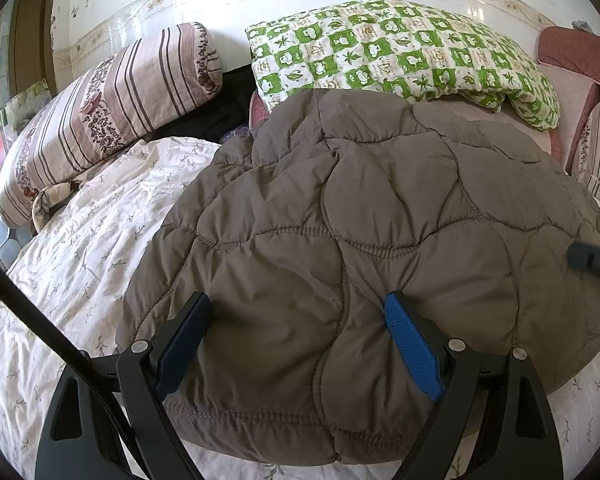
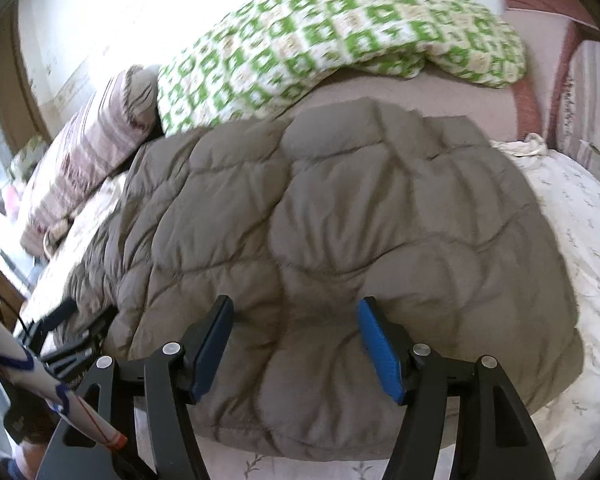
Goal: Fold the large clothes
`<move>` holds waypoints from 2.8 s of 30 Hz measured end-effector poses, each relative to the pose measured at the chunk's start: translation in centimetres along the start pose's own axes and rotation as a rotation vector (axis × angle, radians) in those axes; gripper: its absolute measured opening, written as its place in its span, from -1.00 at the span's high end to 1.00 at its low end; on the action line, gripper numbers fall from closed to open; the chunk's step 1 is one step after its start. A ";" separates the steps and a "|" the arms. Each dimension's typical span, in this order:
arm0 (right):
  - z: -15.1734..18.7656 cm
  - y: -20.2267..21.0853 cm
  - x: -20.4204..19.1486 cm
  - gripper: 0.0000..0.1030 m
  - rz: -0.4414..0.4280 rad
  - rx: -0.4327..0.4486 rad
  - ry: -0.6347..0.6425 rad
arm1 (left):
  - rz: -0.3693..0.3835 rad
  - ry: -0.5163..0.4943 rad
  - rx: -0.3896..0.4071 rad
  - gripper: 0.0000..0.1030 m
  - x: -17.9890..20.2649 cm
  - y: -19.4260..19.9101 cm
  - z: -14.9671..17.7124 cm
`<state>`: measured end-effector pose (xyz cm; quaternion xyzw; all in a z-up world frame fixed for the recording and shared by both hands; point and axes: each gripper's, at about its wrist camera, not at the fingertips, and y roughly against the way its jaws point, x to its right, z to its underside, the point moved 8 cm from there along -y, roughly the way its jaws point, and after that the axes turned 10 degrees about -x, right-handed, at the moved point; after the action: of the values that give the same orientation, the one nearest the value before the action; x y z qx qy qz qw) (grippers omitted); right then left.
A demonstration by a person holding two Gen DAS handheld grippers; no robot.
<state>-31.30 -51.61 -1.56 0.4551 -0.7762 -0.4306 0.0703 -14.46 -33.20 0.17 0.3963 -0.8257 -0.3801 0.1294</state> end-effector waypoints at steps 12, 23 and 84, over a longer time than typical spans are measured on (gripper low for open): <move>0.2 -1.3 6.0 -0.48 0.082 -0.051 -0.151 | -0.008 -0.008 0.005 -0.71 -0.2 0.1 0.0; 0.0 -1.0 5.4 -0.53 0.097 -0.045 -0.141 | -0.007 -0.007 0.005 -0.71 -0.1 0.1 0.0; 7.2 1.5 17.9 -0.66 -0.304 -0.080 -0.898 | 0.672 0.890 -0.432 -0.71 -12.1 -2.3 6.6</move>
<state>-46.15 -60.63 -10.03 0.3293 -0.6372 -0.6197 -0.3185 -8.70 -21.54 -4.96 0.1992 -0.6760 -0.2751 0.6539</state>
